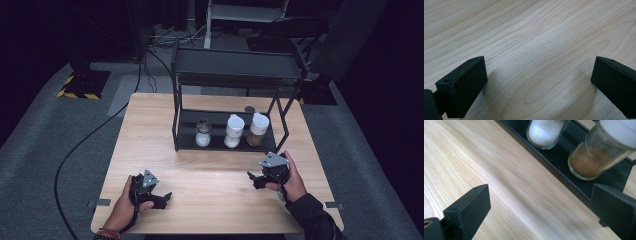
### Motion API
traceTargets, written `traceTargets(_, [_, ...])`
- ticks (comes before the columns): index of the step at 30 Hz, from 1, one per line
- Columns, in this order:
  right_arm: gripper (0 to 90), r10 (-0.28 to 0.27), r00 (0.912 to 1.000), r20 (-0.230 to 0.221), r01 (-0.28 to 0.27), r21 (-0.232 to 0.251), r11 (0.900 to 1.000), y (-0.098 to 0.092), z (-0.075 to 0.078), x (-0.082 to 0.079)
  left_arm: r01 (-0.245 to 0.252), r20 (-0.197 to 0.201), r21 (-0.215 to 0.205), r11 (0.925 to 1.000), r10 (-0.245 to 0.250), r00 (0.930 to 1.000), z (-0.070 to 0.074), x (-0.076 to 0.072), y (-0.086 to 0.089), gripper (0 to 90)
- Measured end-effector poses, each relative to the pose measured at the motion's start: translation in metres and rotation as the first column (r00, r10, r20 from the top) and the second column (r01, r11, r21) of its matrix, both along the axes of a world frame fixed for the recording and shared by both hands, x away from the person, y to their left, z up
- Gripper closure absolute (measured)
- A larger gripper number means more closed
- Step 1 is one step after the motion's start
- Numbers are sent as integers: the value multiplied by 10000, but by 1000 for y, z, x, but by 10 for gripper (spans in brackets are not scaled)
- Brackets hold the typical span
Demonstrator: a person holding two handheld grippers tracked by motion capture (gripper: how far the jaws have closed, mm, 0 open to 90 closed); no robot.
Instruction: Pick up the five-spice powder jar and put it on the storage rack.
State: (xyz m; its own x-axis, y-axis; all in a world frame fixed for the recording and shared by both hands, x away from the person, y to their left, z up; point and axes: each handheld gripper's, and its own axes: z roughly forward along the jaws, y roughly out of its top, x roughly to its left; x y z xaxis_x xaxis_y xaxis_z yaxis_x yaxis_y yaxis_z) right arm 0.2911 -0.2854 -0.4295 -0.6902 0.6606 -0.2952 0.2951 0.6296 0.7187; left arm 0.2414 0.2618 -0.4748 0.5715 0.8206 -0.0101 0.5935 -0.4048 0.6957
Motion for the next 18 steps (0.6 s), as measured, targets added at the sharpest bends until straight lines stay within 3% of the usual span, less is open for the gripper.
traceTargets(18, [32,-73,9993,-355,57,-452,9990,-10,-11,-7,0,-3,-1,10000,0,10000,0,0,0,5])
